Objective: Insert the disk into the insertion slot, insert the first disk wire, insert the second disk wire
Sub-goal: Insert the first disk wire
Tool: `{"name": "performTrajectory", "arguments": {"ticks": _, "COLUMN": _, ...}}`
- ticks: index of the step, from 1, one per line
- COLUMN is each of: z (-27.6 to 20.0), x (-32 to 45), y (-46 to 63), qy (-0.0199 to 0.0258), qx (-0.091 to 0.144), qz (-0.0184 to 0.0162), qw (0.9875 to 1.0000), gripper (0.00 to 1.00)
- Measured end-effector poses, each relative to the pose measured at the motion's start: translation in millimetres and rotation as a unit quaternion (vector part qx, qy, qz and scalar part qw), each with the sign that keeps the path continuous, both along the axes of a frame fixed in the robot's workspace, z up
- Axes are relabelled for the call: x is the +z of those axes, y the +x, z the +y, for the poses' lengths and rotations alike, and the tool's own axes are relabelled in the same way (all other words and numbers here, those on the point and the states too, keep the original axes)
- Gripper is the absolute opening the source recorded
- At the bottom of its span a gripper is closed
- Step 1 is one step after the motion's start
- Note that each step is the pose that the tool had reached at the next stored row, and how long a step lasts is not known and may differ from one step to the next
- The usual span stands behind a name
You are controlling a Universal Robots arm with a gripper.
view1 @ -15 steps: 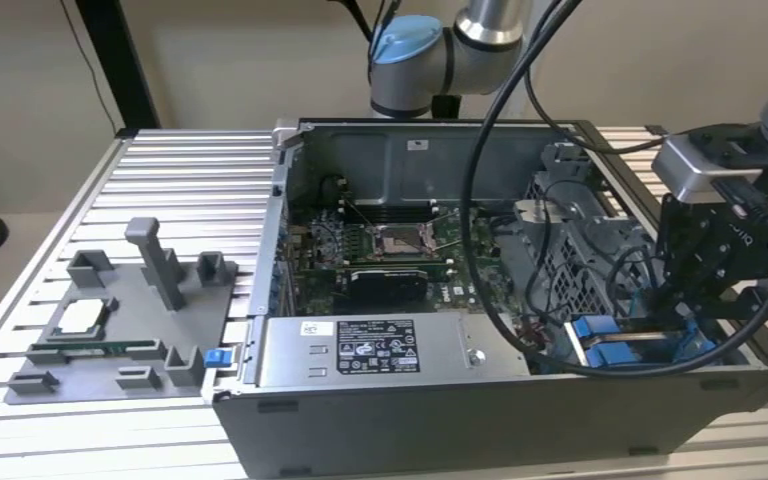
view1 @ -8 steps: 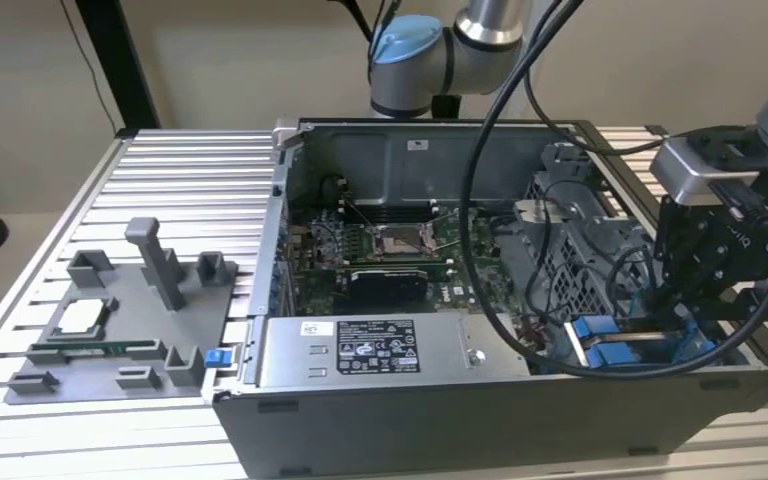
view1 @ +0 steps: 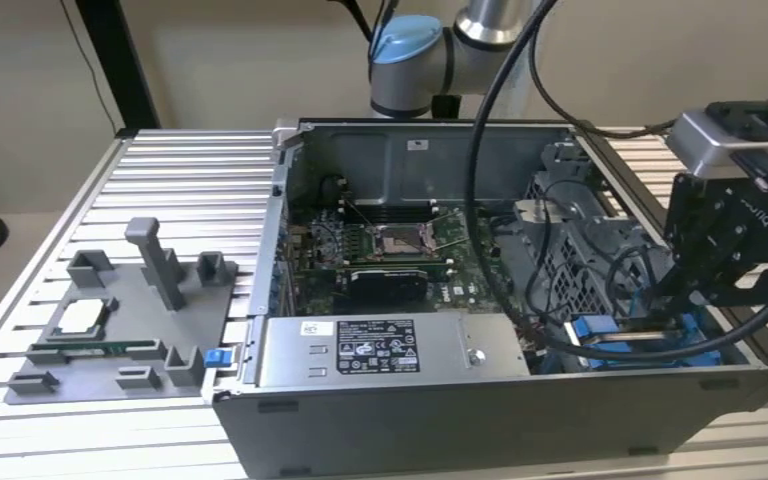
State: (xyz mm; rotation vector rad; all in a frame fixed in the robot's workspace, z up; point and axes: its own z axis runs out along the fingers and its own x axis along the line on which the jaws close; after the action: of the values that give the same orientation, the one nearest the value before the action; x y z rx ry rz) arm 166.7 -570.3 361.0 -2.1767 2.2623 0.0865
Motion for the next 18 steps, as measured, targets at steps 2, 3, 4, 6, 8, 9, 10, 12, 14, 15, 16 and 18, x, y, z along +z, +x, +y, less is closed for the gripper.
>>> {"name": "performTrajectory", "arguments": {"ticks": 2, "z": 0.0, "x": 7.2, "y": 0.0, "qy": -0.0001, "qx": 0.000, "qz": 0.0000, "qw": 1.0000, "gripper": 1.00}}
{"name": "performTrajectory", "arguments": {"ticks": 3, "z": 0.0, "x": 10.0, "y": 0.0, "qy": 0.0000, "qx": 0.000, "qz": 0.0000, "qw": 1.0000, "gripper": 1.00}}
{"name": "performTrajectory", "arguments": {"ticks": 4, "z": 0.0, "x": 11.9, "y": 0.0, "qy": -0.0001, "qx": 0.000, "qz": 0.0000, "qw": 1.0000, "gripper": 1.00}}
{"name": "performTrajectory", "arguments": {"ticks": 6, "z": 0.0, "x": 12.2, "y": 1.2, "qy": 0.0001, "qx": 0.000, "qz": 0.0000, "qw": 1.0000, "gripper": 1.00}}
{"name": "performTrajectory", "arguments": {"ticks": 8, "z": 0.0, "x": 11.9, "y": 3.4, "qy": 0.0005, "qx": 0.002, "qz": 0.0000, "qw": 1.0000, "gripper": 1.00}}
{"name": "performTrajectory", "arguments": {"ticks": 9, "z": 0.1, "x": 11.2, "y": 4.5, "qy": 0.0007, "qx": 0.003, "qz": 0.0000, "qw": 1.0000, "gripper": 1.00}}
{"name": "performTrajectory", "arguments": {"ticks": 10, "z": 0.0, "x": 10.5, "y": 6.1, "qy": 0.0007, "qx": 0.004, "qz": 0.0000, "qw": 1.0000, "gripper": 1.00}}
{"name": "performTrajectory", "arguments": {"ticks": 12, "z": 0.0, "x": 8.7, "y": 10.0, "qy": 0.0007, "qx": 0.006, "qz": 0.0000, "qw": 1.0000, "gripper": 1.00}}
{"name": "performTrajectory", "arguments": {"ticks": 14, "z": 0.0, "x": 6.6, "y": 15.7, "qy": 0.0005, "qx": 0.009, "qz": 0.0000, "qw": 1.0000, "gripper": 1.00}}
{"name": "performTrajectory", "arguments": {"ticks": 15, "z": 0.1, "x": 5.4, "y": 17.3, "qy": 0.0007, "qx": 0.010, "qz": 0.0000, "qw": 0.9999, "gripper": 1.00}}
{"name": "performTrajectory", "arguments": {"ticks": 16, "z": 0.1, "x": 3.9, "y": 18.2, "qy": 0.0007, "qx": 0.011, "qz": 0.0000, "qw": 0.9999, "gripper": 1.00}}
{"name": "performTrajectory", "arguments": {"ticks": 18, "z": 0.6, "x": 1.2, "y": 18.4, "qy": 0.0009, "qx": 0.012, "qz": -0.0004, "qw": 0.9999, "gripper": 1.00}}
